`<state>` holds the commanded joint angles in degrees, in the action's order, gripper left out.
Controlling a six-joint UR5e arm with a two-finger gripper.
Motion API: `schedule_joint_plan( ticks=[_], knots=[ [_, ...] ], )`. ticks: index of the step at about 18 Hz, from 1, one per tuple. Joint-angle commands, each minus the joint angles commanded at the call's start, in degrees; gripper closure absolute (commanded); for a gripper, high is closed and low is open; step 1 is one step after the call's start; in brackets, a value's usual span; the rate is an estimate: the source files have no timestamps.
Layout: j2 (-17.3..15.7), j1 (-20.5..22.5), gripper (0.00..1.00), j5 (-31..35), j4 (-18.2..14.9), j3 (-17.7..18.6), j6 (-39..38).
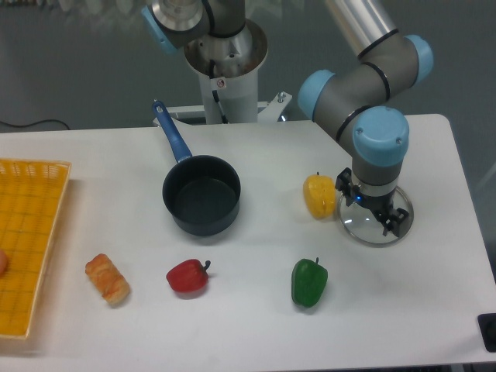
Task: Pick up the green chilies
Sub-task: 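Move the open gripper from the yellow pepper toward the green bell pepper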
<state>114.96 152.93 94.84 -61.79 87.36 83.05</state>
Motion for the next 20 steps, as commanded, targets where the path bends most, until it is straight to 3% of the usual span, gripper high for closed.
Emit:
schedule_joint_plan(
  ticks=[6,9,14,16,20],
  knots=[
    [-0.79,-1.76,0.0,-3.6,-0.09,-0.18,-1.31],
    [-1.23,-1.67,0.0,-7.98,0.0,0.44,-10.68],
    [-1.67,-2.81,0.0,-8.44,0.0,0.53,-16.77],
    [-1.58,-3.25,0.0,-8.62,0.09,0.44,-23.78],
    [-1.23,-3.6,0.0,-9.06,3.51,0.44,-36.09]
  ],
)
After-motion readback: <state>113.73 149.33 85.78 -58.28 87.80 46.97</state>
